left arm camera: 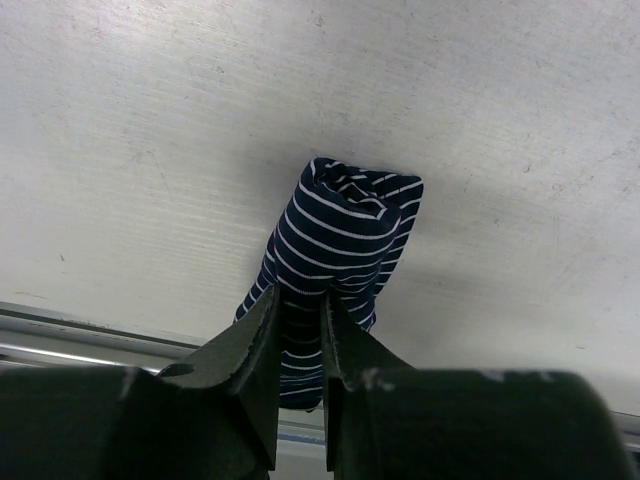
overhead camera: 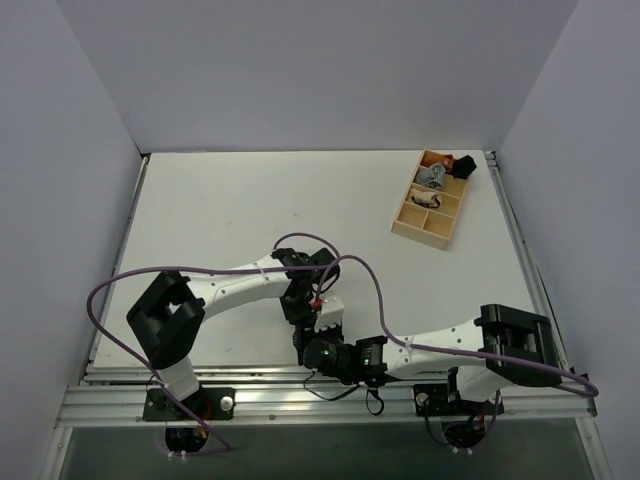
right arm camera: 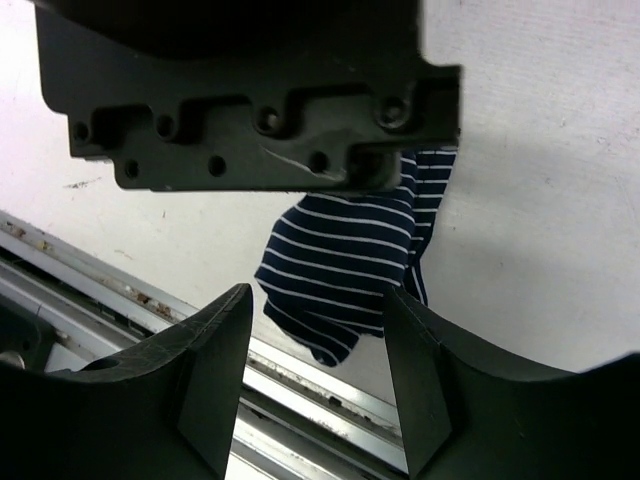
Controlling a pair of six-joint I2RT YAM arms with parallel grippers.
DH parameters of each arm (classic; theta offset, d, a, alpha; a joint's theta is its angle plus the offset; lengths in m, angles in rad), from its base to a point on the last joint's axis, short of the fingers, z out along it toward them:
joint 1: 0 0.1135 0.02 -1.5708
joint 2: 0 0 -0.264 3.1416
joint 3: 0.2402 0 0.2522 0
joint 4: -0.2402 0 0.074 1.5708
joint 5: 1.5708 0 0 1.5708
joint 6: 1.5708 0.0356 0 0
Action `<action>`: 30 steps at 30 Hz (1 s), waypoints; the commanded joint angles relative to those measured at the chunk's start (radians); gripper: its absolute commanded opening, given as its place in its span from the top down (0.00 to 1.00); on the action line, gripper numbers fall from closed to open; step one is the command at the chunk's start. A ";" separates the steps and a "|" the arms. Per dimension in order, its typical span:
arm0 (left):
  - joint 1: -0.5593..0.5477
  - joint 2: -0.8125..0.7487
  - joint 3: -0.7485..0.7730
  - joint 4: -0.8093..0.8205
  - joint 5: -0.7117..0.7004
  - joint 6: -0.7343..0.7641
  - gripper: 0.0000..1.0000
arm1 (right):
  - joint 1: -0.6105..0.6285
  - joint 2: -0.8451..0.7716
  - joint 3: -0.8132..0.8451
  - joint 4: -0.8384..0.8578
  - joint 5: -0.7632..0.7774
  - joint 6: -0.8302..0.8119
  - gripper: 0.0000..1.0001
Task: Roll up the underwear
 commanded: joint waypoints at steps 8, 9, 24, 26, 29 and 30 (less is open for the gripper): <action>-0.013 0.009 -0.009 -0.025 -0.049 -0.037 0.98 | -0.012 -0.230 -0.127 0.020 0.012 0.118 0.51; -0.014 0.009 -0.012 -0.024 -0.049 -0.037 0.98 | -0.019 -0.250 -0.145 0.052 -0.024 0.135 0.50; -0.034 0.033 0.020 -0.054 -0.056 -0.054 0.98 | -0.270 -0.197 -0.325 0.395 -0.353 0.183 0.43; -0.039 0.038 0.026 -0.054 -0.053 -0.057 0.98 | -0.270 -0.169 -0.337 0.465 -0.385 0.183 0.43; -0.045 0.045 0.034 -0.059 -0.055 -0.062 0.98 | -0.270 -0.114 -0.352 0.523 -0.417 0.185 0.43; -0.046 0.047 0.041 -0.059 -0.055 -0.062 0.98 | -0.272 -0.088 -0.354 0.549 -0.420 0.181 0.43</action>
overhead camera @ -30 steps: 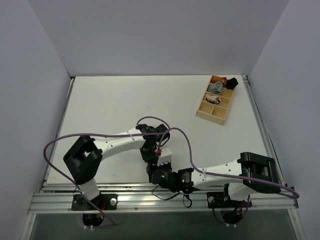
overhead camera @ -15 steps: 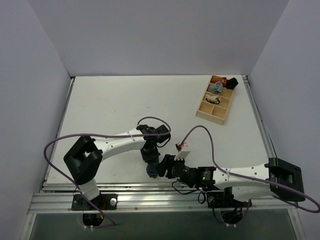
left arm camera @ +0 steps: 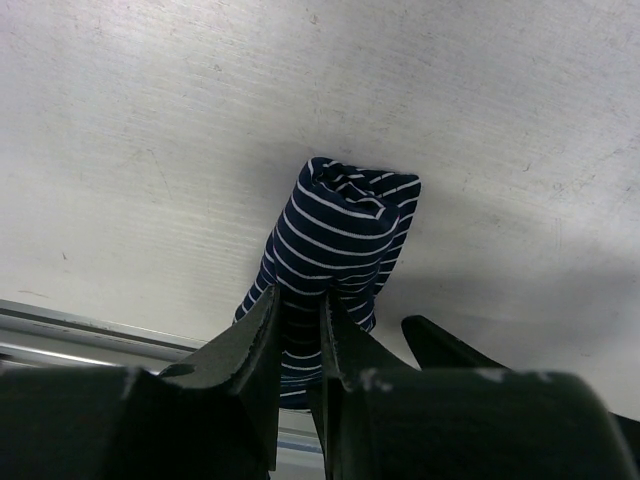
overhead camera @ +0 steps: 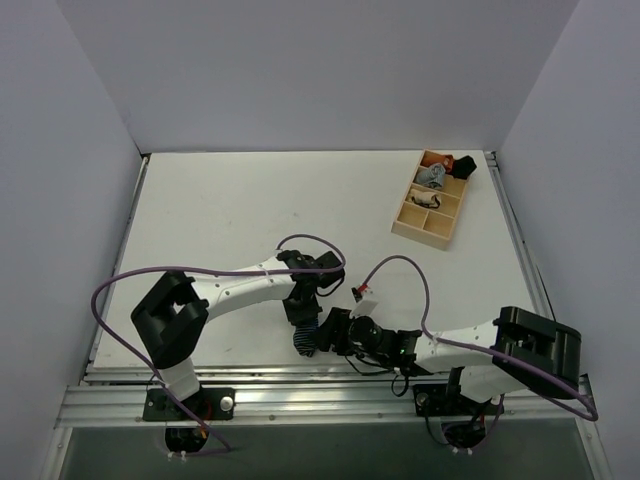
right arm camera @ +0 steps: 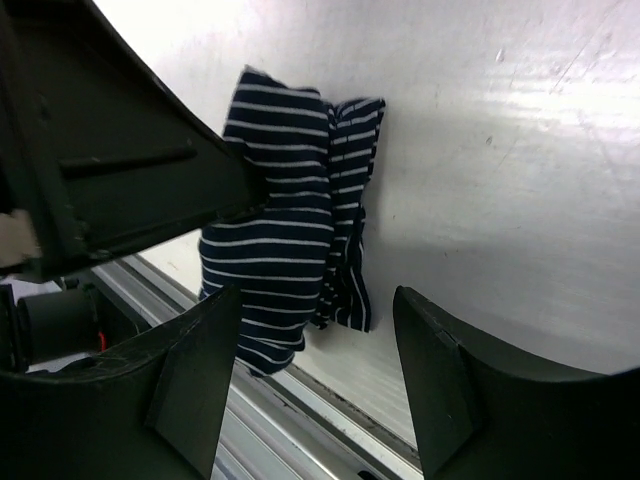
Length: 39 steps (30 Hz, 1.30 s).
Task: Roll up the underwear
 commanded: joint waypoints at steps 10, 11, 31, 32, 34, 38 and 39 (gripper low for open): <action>-0.035 0.055 0.043 -0.063 -0.013 -0.069 0.98 | -0.027 0.182 -0.012 0.235 -0.080 -0.036 0.44; -0.036 0.054 0.044 -0.064 -0.011 -0.073 0.98 | -0.029 0.191 -0.012 0.249 -0.083 -0.035 0.45; 0.007 0.008 0.165 -0.090 0.010 -0.001 0.54 | 0.014 0.100 -0.128 0.205 -0.078 -0.094 1.00; 0.017 -0.017 0.175 -0.096 0.013 0.009 0.50 | 0.014 0.085 -0.125 0.185 -0.078 -0.102 1.00; 0.037 -0.044 0.182 -0.122 0.018 0.024 0.45 | 0.014 0.067 -0.121 0.162 -0.075 -0.116 1.00; 0.082 -0.149 0.121 -0.129 0.038 0.045 0.43 | 0.014 0.007 -0.130 0.130 -0.080 -0.122 1.00; 0.094 -0.167 0.104 -0.121 0.039 0.047 0.43 | 0.014 -0.007 -0.131 0.122 -0.081 -0.128 1.00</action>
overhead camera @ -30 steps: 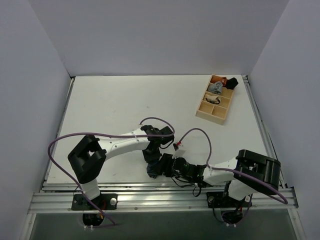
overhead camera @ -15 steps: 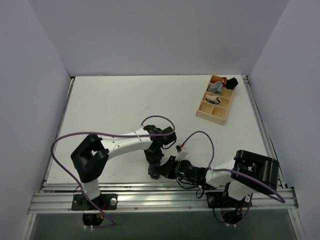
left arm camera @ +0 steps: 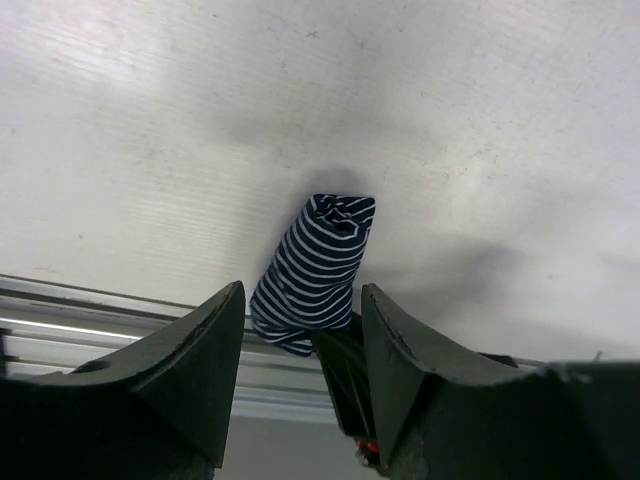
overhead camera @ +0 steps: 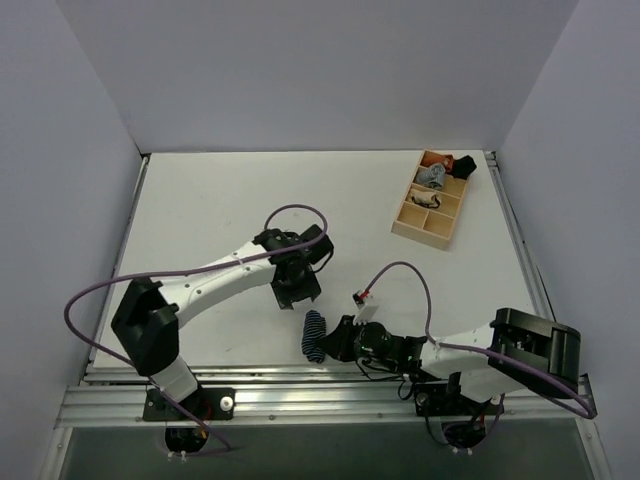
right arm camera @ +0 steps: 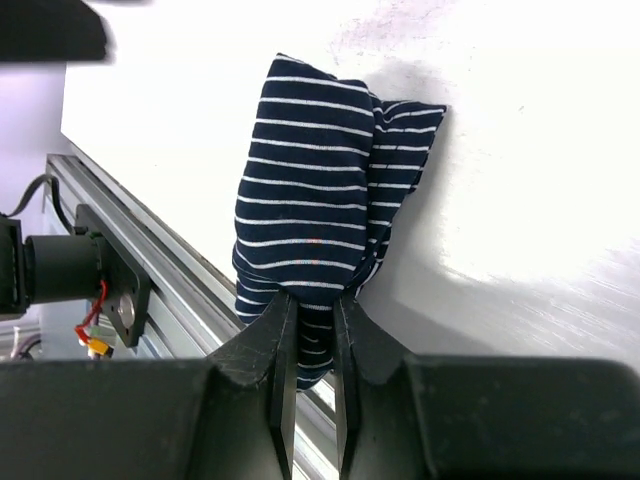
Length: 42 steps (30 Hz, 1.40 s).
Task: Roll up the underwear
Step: Roll the underwear, then place the rolled underwear into the container
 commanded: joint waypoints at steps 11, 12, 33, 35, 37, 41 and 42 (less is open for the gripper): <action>0.189 -0.382 -0.082 -0.028 0.040 0.139 0.42 | -0.030 -0.389 0.218 -0.601 0.083 -0.209 1.00; 0.200 -0.390 -0.073 -0.016 0.051 0.149 0.41 | -0.045 -0.408 0.250 -0.639 0.100 -0.245 1.00; 0.251 -0.509 -0.055 0.134 0.376 0.412 0.41 | -0.835 0.194 1.223 -1.231 0.308 -0.621 1.00; 0.281 -0.494 -0.038 0.116 0.389 0.437 0.41 | -0.854 0.221 1.176 -1.178 0.308 -0.644 1.00; 0.309 -0.467 -0.004 0.105 0.407 0.462 0.41 | -0.880 0.242 1.145 -1.112 0.263 -0.683 1.00; 0.327 -0.434 0.016 0.108 0.419 0.472 0.41 | -0.889 0.302 1.114 -1.041 0.226 -0.745 1.00; 0.330 -0.431 0.008 0.117 0.422 0.468 0.41 | -0.891 0.316 1.105 -1.024 0.227 -0.759 1.00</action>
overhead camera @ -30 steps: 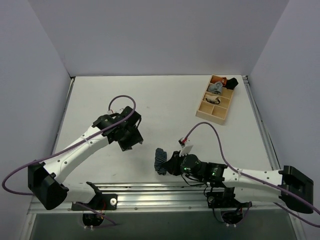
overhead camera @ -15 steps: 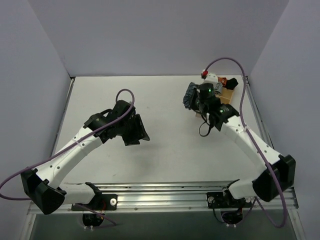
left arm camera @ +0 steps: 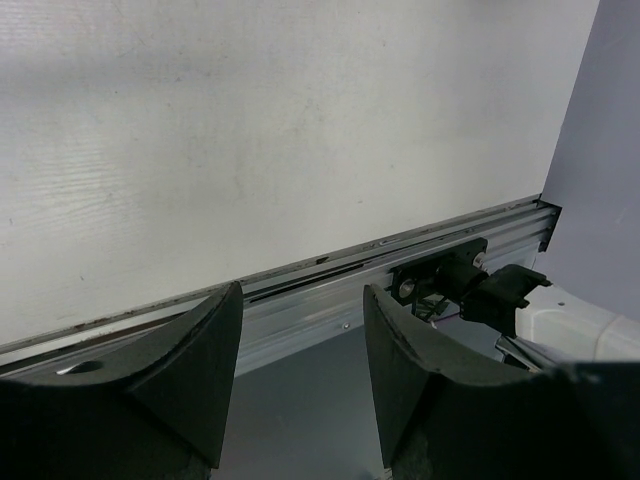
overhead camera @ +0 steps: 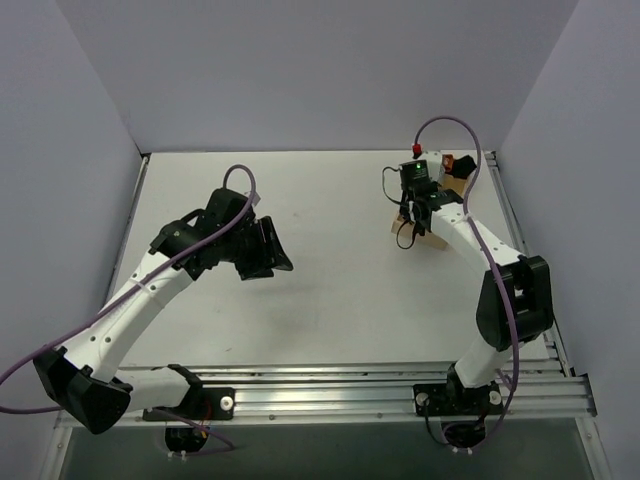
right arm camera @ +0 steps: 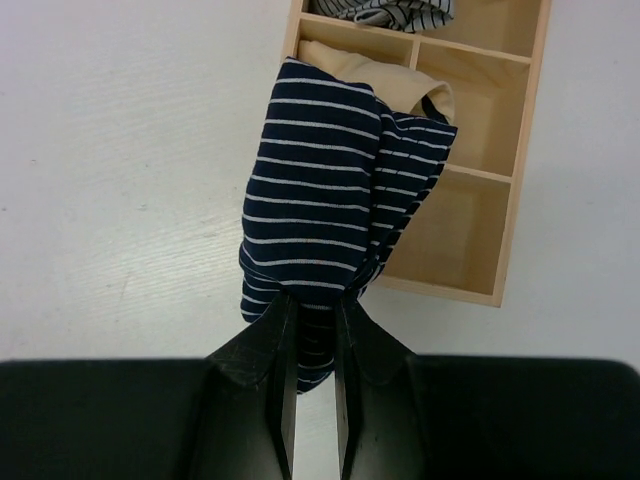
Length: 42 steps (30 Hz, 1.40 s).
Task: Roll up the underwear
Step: Place the rolled underwear into the container
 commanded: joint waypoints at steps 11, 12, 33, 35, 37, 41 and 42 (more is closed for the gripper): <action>0.023 0.001 -0.117 0.070 0.066 -0.024 0.41 | -0.014 0.220 0.002 0.267 0.159 -0.117 1.00; 0.025 -0.002 -0.130 0.072 0.065 -0.030 0.41 | -0.014 0.228 0.002 0.276 0.175 -0.119 1.00; 0.039 -0.043 -0.179 0.112 0.037 -0.102 0.41 | -0.032 0.349 -0.076 0.122 0.169 -0.047 0.96; 0.039 -0.054 -0.183 0.113 0.034 -0.109 0.41 | -0.038 0.343 -0.085 0.120 0.149 -0.047 0.95; 0.040 -0.063 -0.183 0.115 0.030 -0.115 0.41 | -0.044 0.327 -0.098 0.129 0.095 -0.047 0.92; 0.042 -0.065 -0.164 0.110 0.025 -0.116 0.41 | -0.061 0.294 -0.130 0.146 0.009 -0.034 0.80; 0.040 -0.065 -0.158 0.110 0.025 -0.116 0.41 | -0.066 0.291 -0.134 0.149 -0.003 -0.034 0.75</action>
